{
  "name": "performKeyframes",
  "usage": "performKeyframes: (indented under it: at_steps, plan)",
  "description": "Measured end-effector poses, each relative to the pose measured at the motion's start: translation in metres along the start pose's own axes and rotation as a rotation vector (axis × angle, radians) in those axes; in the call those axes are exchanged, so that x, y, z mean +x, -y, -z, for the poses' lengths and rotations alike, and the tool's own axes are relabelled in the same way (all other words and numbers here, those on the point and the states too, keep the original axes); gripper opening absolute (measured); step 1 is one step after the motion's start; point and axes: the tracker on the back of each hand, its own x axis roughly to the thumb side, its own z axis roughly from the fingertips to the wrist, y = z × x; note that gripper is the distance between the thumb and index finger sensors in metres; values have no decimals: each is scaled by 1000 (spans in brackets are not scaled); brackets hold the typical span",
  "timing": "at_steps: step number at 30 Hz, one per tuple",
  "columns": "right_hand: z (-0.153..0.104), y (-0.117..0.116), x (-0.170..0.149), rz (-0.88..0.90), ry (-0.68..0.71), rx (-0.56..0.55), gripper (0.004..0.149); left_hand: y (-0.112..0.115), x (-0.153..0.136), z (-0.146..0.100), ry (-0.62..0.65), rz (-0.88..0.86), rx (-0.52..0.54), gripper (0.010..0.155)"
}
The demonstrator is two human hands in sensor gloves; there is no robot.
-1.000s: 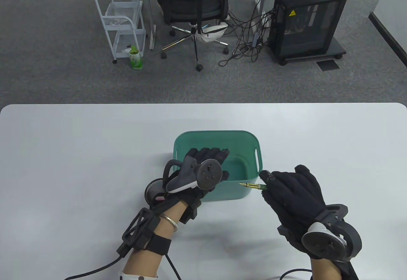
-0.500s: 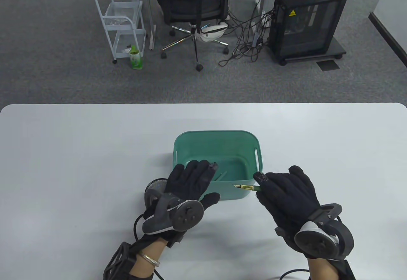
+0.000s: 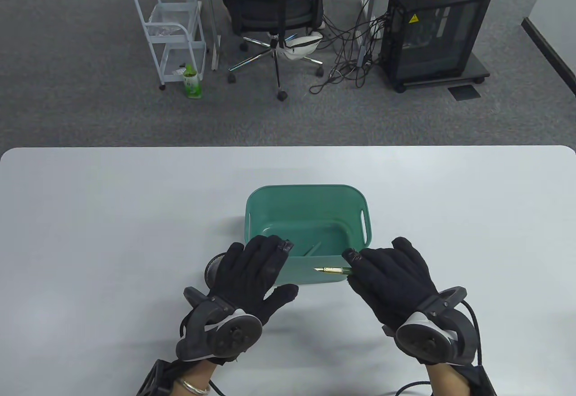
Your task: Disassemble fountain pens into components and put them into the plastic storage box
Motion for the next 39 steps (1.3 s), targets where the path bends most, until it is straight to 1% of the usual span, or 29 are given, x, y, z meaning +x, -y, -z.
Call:
performKeyframes:
  at_steps: [9, 12, 14, 17, 21, 26, 33, 39]
  plan:
    - [-1, -16, 10, -39, 37, 65, 46, 5, 2, 0, 91, -35, 88, 68]
    - [-1, -18, 13, -42, 52, 73, 46, 10, 9, 2, 137, -12, 143, 62]
    - [-1, -19, 16, -40, 62, 79, 46, 13, 14, 1, 152, 27, 156, 60]
    - [-1, -21, 19, -39, 76, 88, 46, 17, 20, 0, 180, 61, 151, 57]
    - [-2, -21, 22, -42, 90, 92, 46, 19, 25, 0, 196, 93, 169, 51]
    - [-2, -21, 23, -43, 101, 95, 46, 20, 25, 0, 206, 81, 183, 46]
    - [-4, -21, 26, -48, 127, 76, 45, 21, 25, 0, 243, 49, 178, 45]
    - [-4, -21, 27, -52, 127, 85, 45, 22, 24, 2, 235, 36, 138, 47]
